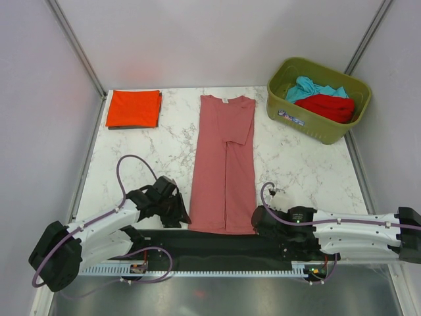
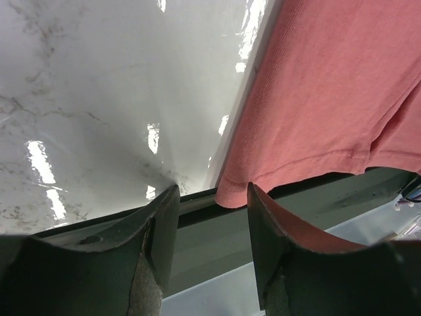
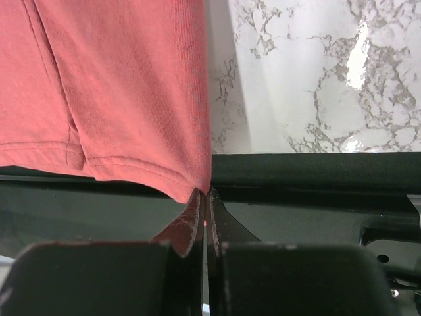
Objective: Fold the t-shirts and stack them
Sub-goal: Fold the tshirt
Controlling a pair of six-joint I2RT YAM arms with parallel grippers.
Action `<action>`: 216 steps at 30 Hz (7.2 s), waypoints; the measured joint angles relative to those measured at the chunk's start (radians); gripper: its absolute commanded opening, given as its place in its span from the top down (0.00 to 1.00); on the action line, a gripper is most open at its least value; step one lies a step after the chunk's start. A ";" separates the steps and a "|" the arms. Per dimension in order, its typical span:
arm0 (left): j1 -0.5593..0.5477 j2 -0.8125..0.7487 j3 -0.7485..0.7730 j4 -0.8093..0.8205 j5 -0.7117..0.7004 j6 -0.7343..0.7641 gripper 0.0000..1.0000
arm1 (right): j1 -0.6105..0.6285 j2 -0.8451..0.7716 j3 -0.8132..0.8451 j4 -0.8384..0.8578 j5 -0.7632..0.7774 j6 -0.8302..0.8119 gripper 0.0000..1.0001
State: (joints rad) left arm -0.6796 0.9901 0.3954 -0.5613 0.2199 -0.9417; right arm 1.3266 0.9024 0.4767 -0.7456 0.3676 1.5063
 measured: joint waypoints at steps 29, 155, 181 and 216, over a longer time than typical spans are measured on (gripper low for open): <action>-0.105 0.000 -0.011 0.082 -0.005 -0.125 0.98 | 0.000 -0.048 -0.043 0.026 0.000 0.009 1.00; 0.453 1.171 1.337 0.048 0.193 0.207 0.98 | -0.985 1.063 0.996 0.418 -0.201 -1.065 1.00; 0.454 0.855 0.961 0.063 0.095 0.263 0.46 | -1.007 0.733 0.692 0.386 -0.402 -1.098 0.45; 0.359 0.862 0.673 0.217 0.182 0.311 0.98 | -1.041 0.799 0.432 0.491 -0.702 -1.193 1.00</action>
State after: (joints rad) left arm -0.3210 1.8523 1.0683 -0.3447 0.4023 -0.6304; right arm 0.2859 1.7012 0.9085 -0.2550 -0.3340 0.3130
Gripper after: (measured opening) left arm 0.032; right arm 0.011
